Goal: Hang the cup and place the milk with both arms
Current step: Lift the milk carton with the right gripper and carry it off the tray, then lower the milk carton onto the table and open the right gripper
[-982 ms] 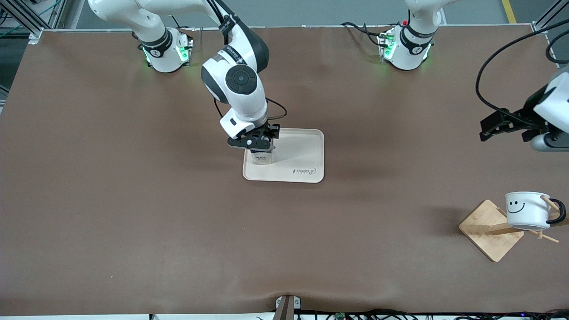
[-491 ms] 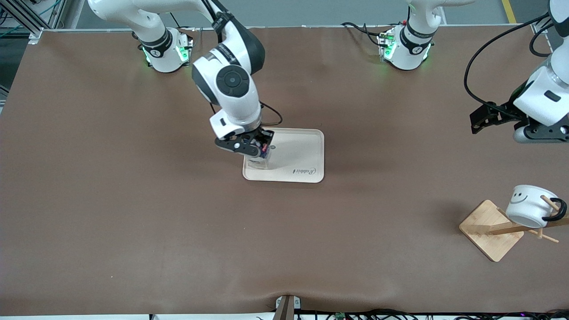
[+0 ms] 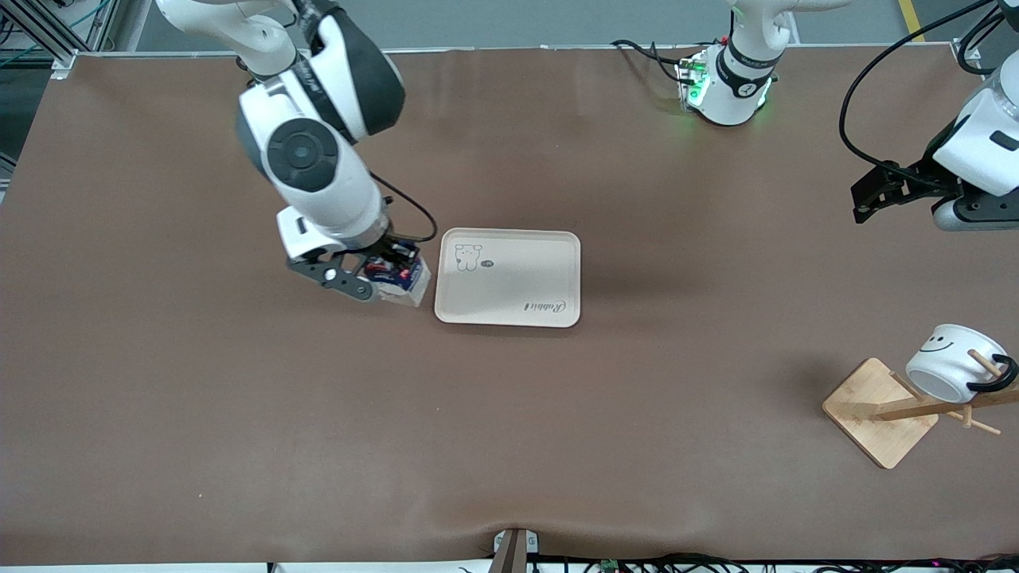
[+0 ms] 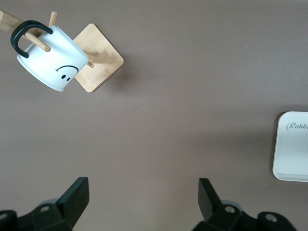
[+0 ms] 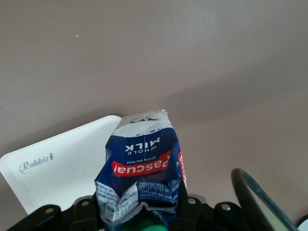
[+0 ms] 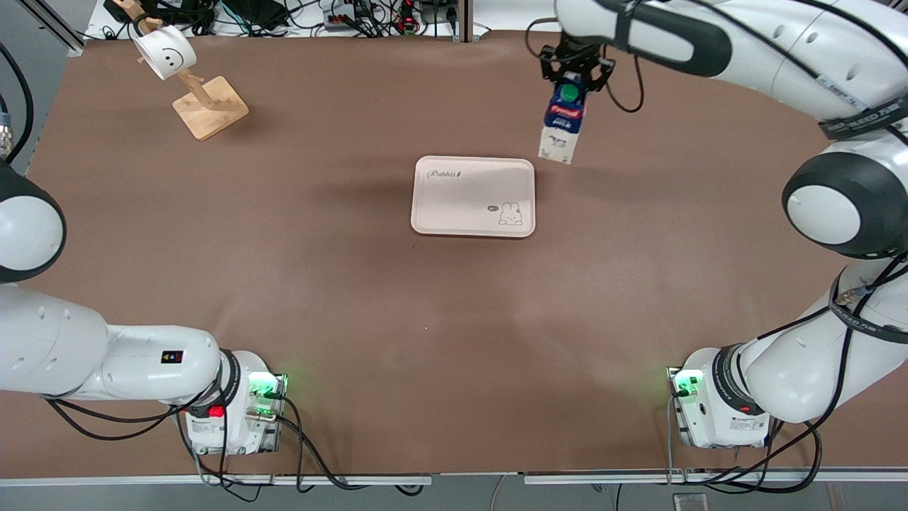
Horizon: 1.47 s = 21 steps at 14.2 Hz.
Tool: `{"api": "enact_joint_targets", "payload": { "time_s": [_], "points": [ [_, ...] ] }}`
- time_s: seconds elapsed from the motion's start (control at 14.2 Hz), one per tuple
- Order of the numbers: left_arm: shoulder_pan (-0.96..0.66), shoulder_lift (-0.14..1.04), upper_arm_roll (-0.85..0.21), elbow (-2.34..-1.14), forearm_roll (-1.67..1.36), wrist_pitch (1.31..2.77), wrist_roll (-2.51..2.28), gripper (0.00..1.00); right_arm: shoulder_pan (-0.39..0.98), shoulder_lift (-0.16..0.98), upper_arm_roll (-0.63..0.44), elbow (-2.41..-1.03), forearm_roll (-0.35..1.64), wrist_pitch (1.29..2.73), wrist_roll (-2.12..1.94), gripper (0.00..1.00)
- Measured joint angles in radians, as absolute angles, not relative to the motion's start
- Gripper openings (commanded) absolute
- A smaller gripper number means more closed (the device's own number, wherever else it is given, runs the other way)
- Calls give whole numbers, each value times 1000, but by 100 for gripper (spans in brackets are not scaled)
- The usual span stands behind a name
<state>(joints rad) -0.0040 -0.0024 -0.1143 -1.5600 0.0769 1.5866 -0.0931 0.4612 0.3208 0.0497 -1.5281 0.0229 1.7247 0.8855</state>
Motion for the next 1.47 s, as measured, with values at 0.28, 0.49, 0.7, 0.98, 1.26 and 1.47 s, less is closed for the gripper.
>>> {"api": "enact_joint_targets", "payload": {
  "time_s": [0.28, 0.49, 0.7, 0.98, 1.26, 1.47],
  "points": [
    [-3, -3, -114, -1569, 77, 1610, -89, 100, 341, 285, 45, -1533, 21, 1683, 715, 0],
    [-2, -1, -114, -1583, 69, 1619, -86, 100, 198, 275, 41, -1556, 21, 1656, 563, 0],
    [6, -2, -111, -1584, 68, 1619, -85, 100, 55, 274, 40, -1610, 21, 1644, 435, 0],
    [11, -2, -110, -1585, 67, 1619, -83, 100, -50, 273, 39, -1702, 8, 1684, 286, 0],
    [10, -2, -110, -1587, 66, 1619, -83, 100, -77, 256, 40, -1807, -62, 1771, 258, 0],
    [10, -2, -110, -1587, 66, 1619, -83, 100, -110, 225, 40, -1924, -64, 1909, 189, 0]
  ]
}}
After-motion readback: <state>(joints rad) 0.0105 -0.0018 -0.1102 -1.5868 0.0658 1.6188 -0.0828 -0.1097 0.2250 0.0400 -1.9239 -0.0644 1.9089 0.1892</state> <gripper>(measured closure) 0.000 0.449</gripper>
